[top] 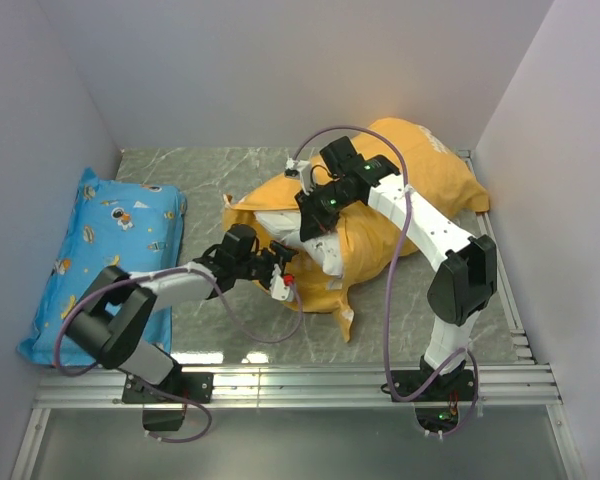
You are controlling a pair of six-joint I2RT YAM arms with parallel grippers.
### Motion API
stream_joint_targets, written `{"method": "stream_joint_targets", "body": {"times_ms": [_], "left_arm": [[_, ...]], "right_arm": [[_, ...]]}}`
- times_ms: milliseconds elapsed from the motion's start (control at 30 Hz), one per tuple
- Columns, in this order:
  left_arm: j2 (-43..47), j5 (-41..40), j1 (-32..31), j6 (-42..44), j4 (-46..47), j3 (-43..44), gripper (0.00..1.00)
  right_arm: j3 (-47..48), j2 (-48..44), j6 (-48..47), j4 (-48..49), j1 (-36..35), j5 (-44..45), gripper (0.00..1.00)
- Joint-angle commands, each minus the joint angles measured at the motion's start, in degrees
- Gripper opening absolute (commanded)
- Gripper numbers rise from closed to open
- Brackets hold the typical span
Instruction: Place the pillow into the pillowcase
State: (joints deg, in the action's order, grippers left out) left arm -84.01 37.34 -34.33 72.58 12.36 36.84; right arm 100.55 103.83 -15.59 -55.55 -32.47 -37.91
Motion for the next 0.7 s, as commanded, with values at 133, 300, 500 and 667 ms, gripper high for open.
{"method": "stream_joint_targets", "body": {"times_ms": [133,300,500,667], "left_arm": [[-13.1,-7.6,-2.4,7.8,15.0,5.7,0.69],[-20.3,-8.2,-2.7,11.5,2.8,15.3,0.70],[-28.8,-10.0,-2.6,11.7,-17.4,30.6,0.54],[-32.9,-12.3,-2.8,14.3,-30.2,38.0,0.14]], "right_arm": [[0.0,-5.8,2.8,0.4,-0.1,-10.6,0.00],[0.0,-6.4,3.9,-0.1,-0.1,-15.4,0.00],[-0.9,-8.4,5.8,0.7,-0.2,-20.5,0.00],[-0.6,-8.6,5.8,0.6,0.2,-19.8,0.00]]}}
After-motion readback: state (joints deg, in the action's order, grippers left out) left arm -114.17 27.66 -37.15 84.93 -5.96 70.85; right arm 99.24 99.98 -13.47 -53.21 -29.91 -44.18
